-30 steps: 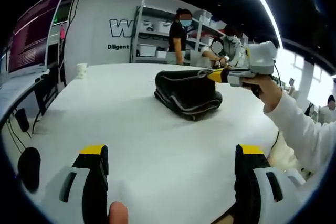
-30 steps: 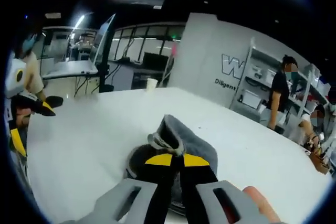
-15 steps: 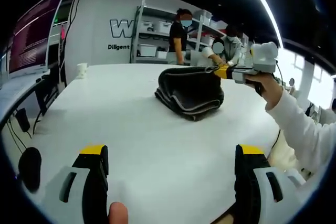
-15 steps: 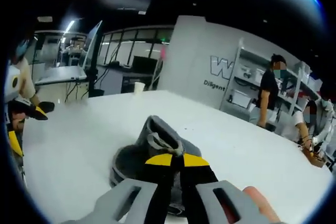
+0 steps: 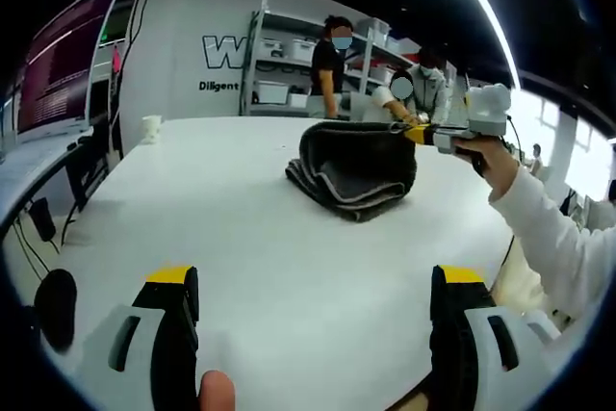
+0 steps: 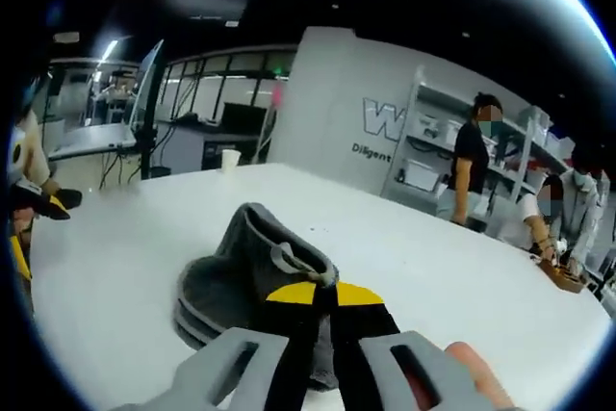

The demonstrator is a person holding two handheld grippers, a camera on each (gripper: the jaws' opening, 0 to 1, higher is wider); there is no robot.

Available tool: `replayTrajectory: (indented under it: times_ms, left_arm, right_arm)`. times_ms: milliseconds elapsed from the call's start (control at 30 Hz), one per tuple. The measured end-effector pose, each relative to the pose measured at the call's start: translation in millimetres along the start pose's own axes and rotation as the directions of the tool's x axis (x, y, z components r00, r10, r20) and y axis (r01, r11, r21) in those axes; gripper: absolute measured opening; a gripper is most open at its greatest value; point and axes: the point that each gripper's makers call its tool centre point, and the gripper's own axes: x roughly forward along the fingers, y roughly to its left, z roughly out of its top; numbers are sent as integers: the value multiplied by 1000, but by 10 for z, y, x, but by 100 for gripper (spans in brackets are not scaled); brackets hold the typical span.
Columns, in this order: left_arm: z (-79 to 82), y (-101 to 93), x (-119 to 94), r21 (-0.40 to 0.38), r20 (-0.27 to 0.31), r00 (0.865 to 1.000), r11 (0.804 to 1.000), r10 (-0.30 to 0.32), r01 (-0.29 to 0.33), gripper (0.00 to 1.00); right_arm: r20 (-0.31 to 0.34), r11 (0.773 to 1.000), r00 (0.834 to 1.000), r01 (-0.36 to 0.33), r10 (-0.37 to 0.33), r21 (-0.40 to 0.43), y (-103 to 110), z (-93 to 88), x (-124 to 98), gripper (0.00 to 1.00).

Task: Open the folded towel by lifting each exposed corner and separating the folded layers until the towel lies flat within the target outline without major curled edges

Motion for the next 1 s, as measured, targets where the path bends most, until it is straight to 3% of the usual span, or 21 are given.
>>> replayTrajectory:
  times_ms: [1000]
  left_arm:
    - [18, -33, 11, 4, -7, 1000, 1000, -4, 4, 100]
  right_arm:
    - [-65, 984, 988, 149, -143, 98, -653, -454, -119, 0]
